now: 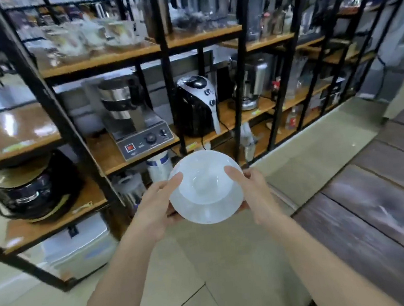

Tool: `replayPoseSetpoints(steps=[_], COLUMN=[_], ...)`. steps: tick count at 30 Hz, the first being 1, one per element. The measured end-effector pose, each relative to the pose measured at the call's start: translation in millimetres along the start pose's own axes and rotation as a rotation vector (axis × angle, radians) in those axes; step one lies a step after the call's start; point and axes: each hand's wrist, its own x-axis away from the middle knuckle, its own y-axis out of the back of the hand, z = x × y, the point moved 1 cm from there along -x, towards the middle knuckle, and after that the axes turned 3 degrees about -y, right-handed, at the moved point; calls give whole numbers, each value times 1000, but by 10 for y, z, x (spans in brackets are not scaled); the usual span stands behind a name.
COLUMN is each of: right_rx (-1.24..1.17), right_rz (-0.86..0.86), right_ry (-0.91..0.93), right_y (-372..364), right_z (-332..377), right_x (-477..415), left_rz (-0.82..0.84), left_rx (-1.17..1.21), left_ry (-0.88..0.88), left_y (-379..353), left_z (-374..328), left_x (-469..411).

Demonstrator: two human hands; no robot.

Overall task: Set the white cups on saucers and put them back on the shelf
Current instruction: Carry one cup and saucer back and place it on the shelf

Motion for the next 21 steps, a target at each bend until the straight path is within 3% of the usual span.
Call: replayPoseSetpoints(steps=[9, 21], right_rx=[4, 172], right_rz=[218, 447], right_ry=[52, 110], right_y=[-2193, -4270], right_z=[314, 859], right_x=[-309, -825], left_rz=[-240, -438], left_rx=[0, 139], left_ry=[-150, -162], left_y=[1921, 3571], left_z=[-744, -1502], left_x=[-198, -746])
